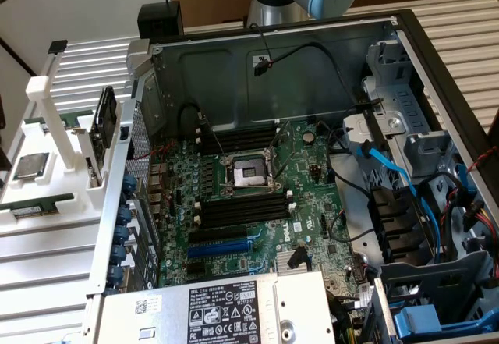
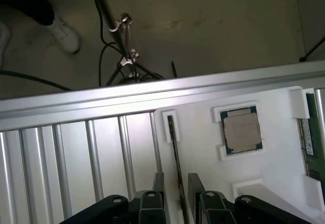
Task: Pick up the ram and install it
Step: 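Pick up the ram and move it above insertion slot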
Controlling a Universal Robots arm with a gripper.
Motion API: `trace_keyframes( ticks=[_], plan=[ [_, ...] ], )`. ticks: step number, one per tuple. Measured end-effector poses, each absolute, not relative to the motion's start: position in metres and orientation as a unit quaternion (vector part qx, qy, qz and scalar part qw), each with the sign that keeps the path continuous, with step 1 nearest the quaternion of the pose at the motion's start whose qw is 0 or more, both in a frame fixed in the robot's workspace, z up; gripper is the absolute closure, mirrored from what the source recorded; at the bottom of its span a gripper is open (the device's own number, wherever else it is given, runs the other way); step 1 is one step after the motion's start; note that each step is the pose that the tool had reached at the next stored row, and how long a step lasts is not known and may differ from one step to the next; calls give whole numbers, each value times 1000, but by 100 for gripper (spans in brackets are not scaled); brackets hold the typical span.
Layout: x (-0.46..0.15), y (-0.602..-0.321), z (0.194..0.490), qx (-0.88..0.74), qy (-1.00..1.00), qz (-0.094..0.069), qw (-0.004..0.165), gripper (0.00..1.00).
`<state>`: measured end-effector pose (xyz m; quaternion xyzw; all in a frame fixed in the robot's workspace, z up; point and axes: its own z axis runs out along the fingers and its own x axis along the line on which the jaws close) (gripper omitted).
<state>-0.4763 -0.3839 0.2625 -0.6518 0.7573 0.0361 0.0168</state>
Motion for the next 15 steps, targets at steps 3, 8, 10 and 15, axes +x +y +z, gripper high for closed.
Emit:
trace_keyframes(
  ticks=[3, 8, 10, 15],
  plan=[
    [-476, -385, 261, -652, 757, 36, 17, 67],
    [-472, -385, 256, -652, 757, 35, 18, 67],
    [-468, -385, 253, -652, 757, 35, 18, 67],
    [-462, -384, 244, -653, 756, 35, 18, 67]
  ],
)
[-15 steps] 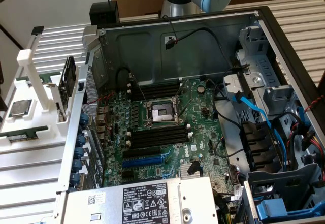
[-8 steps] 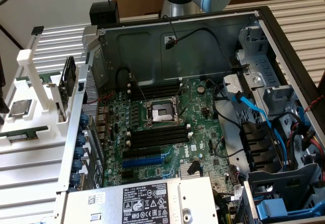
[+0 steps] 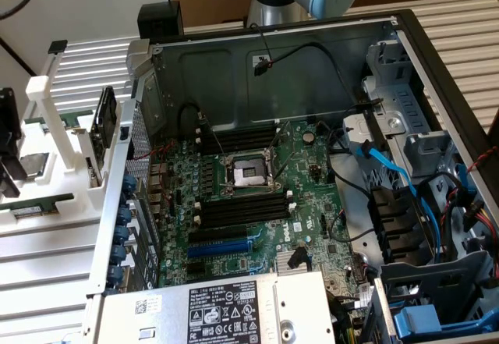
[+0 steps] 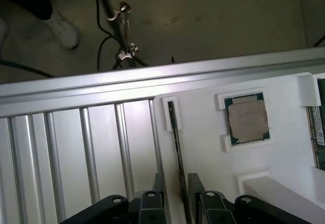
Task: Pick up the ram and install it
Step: 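Pick up the ram and move it above insertion slot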
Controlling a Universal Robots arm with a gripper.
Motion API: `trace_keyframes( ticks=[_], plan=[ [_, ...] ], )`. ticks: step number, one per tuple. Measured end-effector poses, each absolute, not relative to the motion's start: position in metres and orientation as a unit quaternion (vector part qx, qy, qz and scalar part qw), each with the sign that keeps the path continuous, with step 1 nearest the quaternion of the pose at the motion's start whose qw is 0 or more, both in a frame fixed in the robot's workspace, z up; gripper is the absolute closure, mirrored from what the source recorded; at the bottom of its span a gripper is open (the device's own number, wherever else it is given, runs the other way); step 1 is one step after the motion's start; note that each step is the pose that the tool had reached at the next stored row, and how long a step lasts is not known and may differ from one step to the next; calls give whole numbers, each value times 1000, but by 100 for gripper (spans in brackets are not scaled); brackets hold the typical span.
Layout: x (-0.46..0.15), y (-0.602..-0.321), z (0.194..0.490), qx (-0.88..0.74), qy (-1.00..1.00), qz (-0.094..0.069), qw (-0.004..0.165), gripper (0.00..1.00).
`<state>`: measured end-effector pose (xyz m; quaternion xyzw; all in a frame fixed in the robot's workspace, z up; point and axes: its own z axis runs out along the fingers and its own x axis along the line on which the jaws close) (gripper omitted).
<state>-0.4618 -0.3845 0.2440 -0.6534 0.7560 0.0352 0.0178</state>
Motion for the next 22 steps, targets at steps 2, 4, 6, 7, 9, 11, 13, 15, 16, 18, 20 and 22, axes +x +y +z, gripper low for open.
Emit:
trace_keyframes(
  ticks=[2, 4, 6, 7, 9, 11, 13, 15, 16, 18, 20, 22],
  plan=[
    [-460, -384, 240, -654, 755, 35, 18, 67],
    [-458, -383, 237, -655, 754, 35, 18, 67],
    [-457, -382, 233, -656, 753, 35, 18, 67],
    [-457, -382, 232, -657, 753, 35, 18, 67],
    [-454, -380, 228, -658, 752, 35, 18, 67],
    [-454, -379, 226, -659, 751, 35, 18, 67],
    [-453, -376, 222, -663, 748, 35, 17, 67],
    [-453, -376, 221, -668, 743, 36, 17, 67],
    [-453, -375, 221, -671, 740, 36, 17, 67],
    [-453, -375, 220, -688, 725, 36, 16, 67],
    [-453, -375, 219, -701, 712, 35, 15, 67],
    [-453, -375, 219, -710, 703, 35, 14, 67]
  ],
)
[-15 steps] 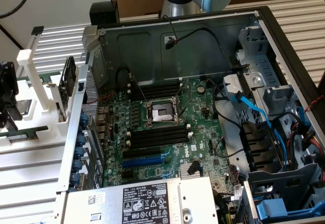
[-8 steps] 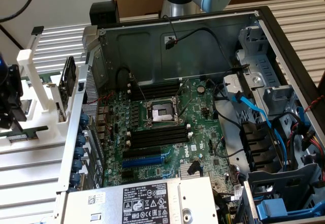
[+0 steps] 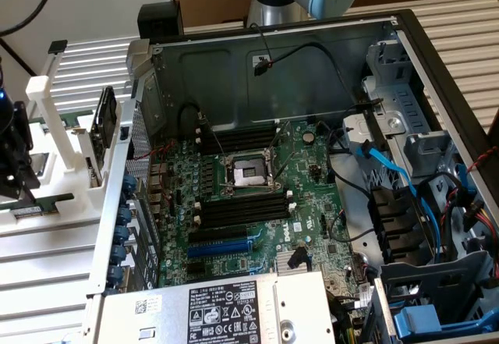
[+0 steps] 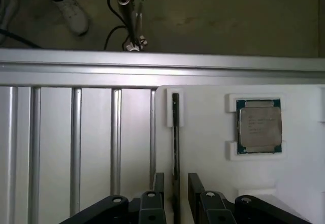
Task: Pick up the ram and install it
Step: 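Pick up the ram and move it above insertion slot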
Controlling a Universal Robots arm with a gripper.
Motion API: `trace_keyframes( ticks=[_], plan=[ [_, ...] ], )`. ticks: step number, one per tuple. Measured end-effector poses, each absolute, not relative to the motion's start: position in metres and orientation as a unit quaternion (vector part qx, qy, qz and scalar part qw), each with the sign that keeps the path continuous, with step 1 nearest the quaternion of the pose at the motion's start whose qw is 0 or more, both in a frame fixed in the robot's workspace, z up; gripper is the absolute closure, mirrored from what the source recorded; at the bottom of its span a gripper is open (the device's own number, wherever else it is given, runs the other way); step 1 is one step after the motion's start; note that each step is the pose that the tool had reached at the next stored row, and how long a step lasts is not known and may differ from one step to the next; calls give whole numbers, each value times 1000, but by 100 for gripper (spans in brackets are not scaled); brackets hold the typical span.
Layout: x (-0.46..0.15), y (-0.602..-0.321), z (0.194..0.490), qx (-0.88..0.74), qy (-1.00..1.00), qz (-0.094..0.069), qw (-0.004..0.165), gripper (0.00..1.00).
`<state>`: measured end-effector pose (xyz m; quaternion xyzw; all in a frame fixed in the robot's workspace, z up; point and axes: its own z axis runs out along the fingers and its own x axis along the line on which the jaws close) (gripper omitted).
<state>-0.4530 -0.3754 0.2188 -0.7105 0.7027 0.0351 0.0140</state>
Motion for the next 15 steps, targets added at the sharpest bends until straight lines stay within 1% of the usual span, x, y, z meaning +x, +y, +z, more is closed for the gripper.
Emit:
trace_keyframes(
  ticks=[15],
  plan=[
    [-442, -372, 215, -739, 673, 32, 11, 67]
  ],
)
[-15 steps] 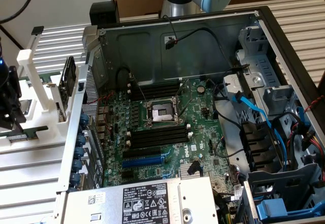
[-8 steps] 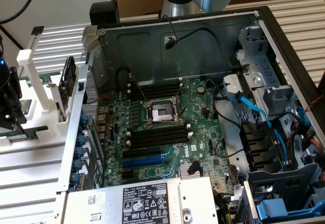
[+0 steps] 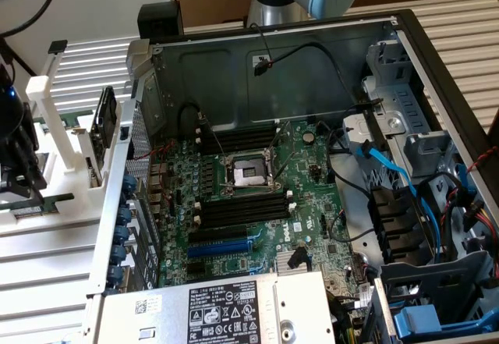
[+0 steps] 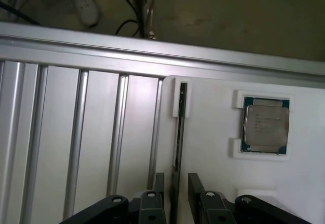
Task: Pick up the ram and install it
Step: 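Pick up the ram and move it above insertion slot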
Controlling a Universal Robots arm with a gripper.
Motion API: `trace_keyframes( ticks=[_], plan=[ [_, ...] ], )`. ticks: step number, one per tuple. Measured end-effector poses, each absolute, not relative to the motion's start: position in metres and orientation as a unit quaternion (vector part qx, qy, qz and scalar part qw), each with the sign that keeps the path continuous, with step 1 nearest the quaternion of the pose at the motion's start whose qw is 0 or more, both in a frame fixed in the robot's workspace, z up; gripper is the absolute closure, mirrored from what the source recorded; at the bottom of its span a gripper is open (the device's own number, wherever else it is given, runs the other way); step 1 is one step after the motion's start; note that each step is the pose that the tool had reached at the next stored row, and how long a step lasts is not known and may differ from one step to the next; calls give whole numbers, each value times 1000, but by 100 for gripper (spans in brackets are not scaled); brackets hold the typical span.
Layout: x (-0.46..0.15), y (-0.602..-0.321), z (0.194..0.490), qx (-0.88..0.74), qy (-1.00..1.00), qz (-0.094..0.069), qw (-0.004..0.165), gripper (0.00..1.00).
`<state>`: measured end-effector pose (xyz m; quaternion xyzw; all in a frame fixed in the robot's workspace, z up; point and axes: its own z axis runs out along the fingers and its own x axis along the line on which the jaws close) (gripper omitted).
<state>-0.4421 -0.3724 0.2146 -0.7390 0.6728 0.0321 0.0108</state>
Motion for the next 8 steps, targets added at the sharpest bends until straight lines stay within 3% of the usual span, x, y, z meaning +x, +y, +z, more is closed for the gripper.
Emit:
trace_keyframes(
  ticks=[8],
  plan=[
    [-442, -366, 209, -746, 665, 32, 10, 67]
  ],
)
